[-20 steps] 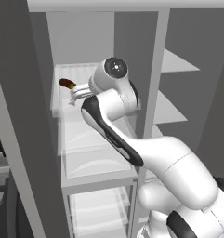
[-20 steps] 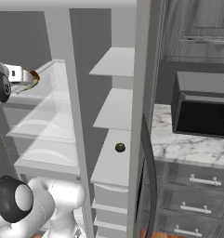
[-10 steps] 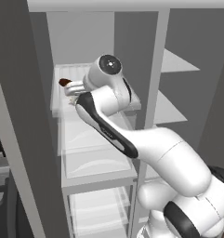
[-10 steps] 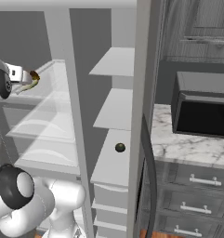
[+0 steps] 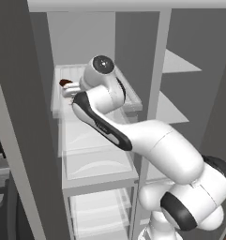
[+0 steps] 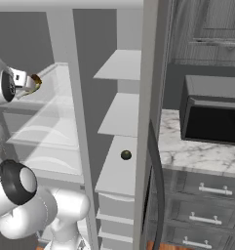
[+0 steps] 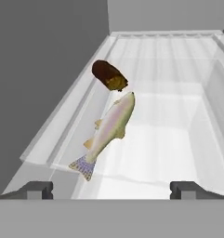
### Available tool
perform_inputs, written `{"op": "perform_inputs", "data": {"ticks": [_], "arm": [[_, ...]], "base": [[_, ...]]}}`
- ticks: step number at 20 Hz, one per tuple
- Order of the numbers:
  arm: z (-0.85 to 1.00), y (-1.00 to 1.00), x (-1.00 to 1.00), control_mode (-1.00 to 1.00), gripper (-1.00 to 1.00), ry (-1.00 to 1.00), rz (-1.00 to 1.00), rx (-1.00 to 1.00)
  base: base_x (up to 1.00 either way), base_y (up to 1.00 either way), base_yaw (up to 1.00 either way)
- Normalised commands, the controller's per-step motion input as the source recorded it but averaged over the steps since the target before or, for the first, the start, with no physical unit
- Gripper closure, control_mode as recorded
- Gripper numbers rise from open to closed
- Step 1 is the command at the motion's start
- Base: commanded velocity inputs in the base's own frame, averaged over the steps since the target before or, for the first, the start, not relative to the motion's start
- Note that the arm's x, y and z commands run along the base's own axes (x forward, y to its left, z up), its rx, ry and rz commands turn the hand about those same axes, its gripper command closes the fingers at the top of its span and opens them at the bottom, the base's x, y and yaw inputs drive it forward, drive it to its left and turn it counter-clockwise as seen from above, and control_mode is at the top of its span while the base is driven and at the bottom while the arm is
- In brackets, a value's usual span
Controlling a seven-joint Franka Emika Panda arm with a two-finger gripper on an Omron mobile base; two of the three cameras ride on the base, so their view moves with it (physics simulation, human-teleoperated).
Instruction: There's a fish in the fridge that needs to be moved to the freezer for freezing. Pick up the fish from the fridge, place it on any shelf in the freezer, and close the fridge and freezer doors when done.
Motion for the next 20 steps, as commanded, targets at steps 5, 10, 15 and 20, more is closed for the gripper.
{"op": "perform_inputs", "data": {"ticks": [5,10,15,20], "arm": [[-0.08,0.17,0.25,-1.00,-1.00,0.15,-0.01,0.00],[-0.19,0.18,0.34,-1.00,-1.00,0.11,-0.03,-0.01],[-0.11,0.23,0.20,-1.00,-1.00,0.00,-0.02,0.00],[-0.28,0.06,0.29,-1.00,-1.00,0.02,0.00,0.00]], "base": [[0.00,0.00,0.00],[0.00,0.00,0.00],[0.00,0.00,0.00],[0.00,0.00,0.00]]}}
